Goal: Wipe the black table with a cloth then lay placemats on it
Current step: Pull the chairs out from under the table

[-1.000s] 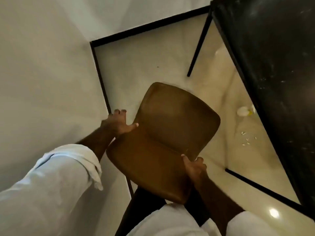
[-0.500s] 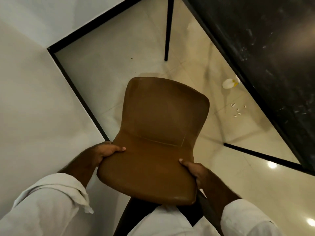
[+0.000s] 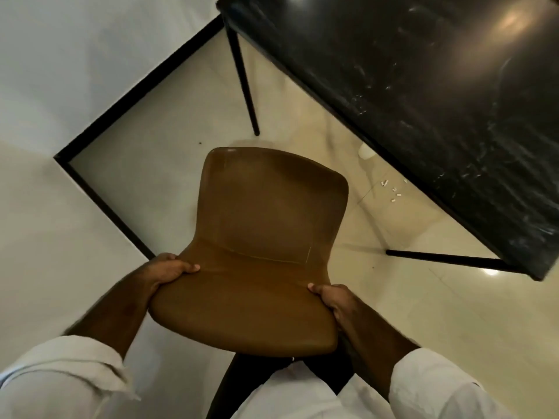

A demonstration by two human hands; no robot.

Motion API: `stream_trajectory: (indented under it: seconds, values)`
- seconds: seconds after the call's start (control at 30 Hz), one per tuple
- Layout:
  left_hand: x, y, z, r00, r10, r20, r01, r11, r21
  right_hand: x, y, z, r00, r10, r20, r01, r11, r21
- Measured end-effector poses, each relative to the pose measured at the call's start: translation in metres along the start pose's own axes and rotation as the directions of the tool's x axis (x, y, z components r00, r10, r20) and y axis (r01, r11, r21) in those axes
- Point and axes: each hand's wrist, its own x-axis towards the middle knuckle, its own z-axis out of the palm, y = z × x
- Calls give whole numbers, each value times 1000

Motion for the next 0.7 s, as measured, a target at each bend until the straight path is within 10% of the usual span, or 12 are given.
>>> stream_trajectory:
  seconds: [0.7]
  values:
    - [53, 370, 14, 969, 209, 135, -248, 820, 516, 38, -146, -68, 993, 119, -23, -98, 897, 430]
